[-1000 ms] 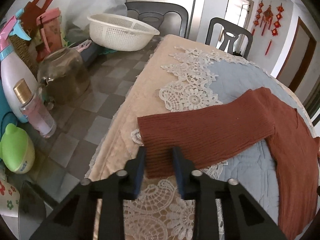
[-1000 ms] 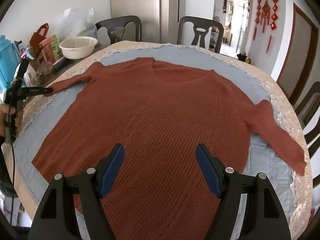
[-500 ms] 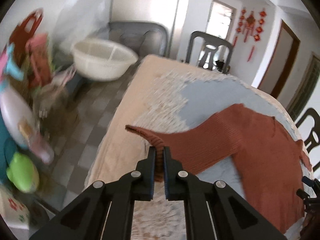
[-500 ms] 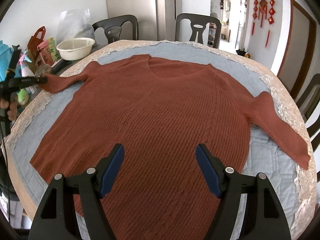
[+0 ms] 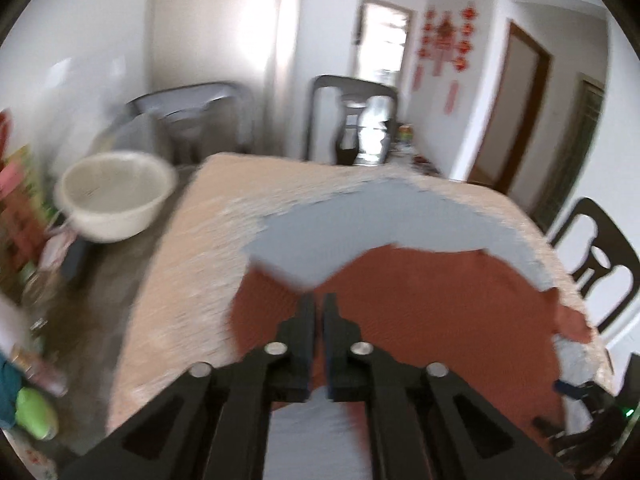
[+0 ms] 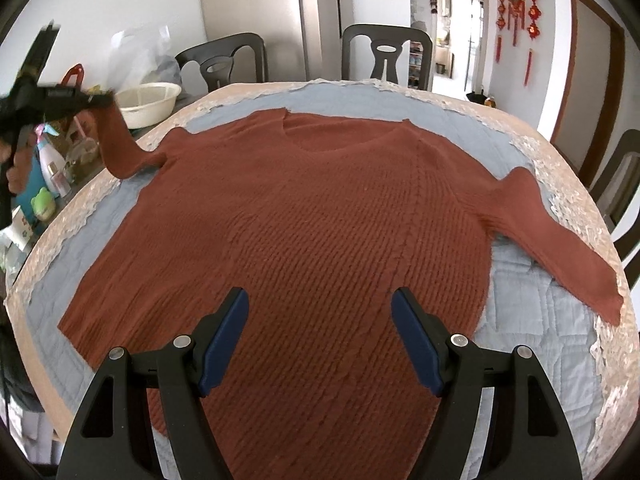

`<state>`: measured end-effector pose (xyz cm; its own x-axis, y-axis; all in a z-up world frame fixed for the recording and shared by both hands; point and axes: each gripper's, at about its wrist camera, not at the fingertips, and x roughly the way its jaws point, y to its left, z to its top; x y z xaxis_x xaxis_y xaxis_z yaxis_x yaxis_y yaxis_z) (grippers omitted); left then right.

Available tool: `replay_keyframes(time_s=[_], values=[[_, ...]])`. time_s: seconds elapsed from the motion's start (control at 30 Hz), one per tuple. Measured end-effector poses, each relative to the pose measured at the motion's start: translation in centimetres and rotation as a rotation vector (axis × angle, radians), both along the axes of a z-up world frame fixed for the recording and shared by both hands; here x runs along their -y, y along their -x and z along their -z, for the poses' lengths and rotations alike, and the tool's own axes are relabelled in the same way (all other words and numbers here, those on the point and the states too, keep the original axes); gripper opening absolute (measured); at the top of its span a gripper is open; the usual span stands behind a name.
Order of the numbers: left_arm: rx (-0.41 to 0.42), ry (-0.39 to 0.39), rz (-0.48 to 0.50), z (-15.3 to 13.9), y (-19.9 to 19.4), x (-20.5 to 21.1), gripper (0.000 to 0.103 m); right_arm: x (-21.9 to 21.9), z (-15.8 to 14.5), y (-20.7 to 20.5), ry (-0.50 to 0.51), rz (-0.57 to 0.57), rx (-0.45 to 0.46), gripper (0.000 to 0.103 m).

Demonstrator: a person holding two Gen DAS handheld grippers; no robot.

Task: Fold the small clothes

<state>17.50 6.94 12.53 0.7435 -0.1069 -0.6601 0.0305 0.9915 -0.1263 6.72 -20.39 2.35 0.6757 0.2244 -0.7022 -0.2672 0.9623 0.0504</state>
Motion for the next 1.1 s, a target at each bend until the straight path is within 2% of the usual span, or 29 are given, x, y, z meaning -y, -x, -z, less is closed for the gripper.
replay_keyframes(time_s=[0.1, 0.2, 0.3, 0.37, 0.47, 0.6, 0.77, 0.97, 1.1], values=[[-0.004, 0.019, 0.086, -0.2, -2.0, 4.6, 0.004, 0.4, 0.0, 0.1, -0.001, 0.004, 0.000, 0.074], [-0.040, 0.098, 0.191, 1.0, -3.7, 8.3, 0.004, 1.1, -0.1, 0.1, -0.003, 0.017, -0.004, 0.074], [-0.039, 0.146, 0.245, 1.4, -3.5, 9.8, 0.004, 1.8, -0.4, 0.2, 0.002, 0.036, -0.006, 0.074], [-0.004, 0.144, 0.238, 1.0, -2.2, 8.7, 0.005, 2.1, -0.7, 0.4, -0.003, 0.034, 0.000, 0.074], [0.008, 0.103, 0.172, 1.0, -0.5, 5.6, 0.008, 2.1, -1.5, 0.3, -0.045, 0.014, 0.012, 0.074], [0.012, 0.037, 0.039, 2.2, 2.4, 0.5, 0.031, -0.1, -2.7, -0.8, -0.090, -0.048, 0.026, 0.072], [0.027, 0.031, -0.084, 3.9, 6.2, -5.3, 0.033, -5.8, -3.6, -2.9, -0.099, -0.164, 0.017, 0.055], [0.047, 0.050, -0.106, 4.6, 9.5, -7.9, 0.039, -13.3, -4.3, -7.0, -0.215, -0.312, -0.058, 0.054], [0.066, 0.066, -0.096, 4.8, 10.9, -8.6, 0.040, -17.8, -4.2, -9.8, -0.231, -0.372, -0.094, 0.054]])
